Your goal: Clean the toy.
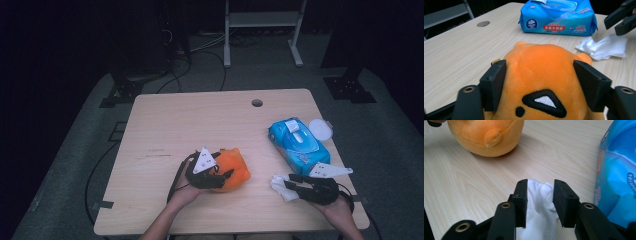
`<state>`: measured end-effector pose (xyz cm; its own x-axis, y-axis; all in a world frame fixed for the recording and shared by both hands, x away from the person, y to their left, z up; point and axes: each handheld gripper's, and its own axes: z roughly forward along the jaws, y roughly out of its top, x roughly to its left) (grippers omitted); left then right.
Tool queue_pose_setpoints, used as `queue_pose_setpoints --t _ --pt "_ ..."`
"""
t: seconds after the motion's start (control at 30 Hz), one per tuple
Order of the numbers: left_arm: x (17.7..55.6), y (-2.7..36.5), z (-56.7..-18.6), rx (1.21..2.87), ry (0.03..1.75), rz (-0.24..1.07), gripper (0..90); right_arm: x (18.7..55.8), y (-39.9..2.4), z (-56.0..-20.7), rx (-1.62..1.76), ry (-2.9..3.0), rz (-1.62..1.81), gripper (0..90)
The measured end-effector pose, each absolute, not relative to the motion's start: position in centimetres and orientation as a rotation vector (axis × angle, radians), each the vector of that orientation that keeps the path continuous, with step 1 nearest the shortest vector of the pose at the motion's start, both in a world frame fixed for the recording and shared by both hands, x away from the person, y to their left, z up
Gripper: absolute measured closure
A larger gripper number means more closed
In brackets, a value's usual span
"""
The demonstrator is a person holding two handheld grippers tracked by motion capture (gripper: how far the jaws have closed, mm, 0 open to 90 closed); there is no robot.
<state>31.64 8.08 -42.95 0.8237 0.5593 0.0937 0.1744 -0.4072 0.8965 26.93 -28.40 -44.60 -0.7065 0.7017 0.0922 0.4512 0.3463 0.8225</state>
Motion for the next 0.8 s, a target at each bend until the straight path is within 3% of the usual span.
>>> queue_pose_setpoints --t 0.5,0.8 --pt "32.5 10.2 -42.1 1.882 0.635 0.427 12.3 27.3 -27.8 -45.5 0.997 2.392 1.322 39.9" --pt "31.8 12.1 -41.0 1.810 0.649 0.453 10.5 26.7 -27.0 -44.9 0.955 2.376 1.321 36.5"
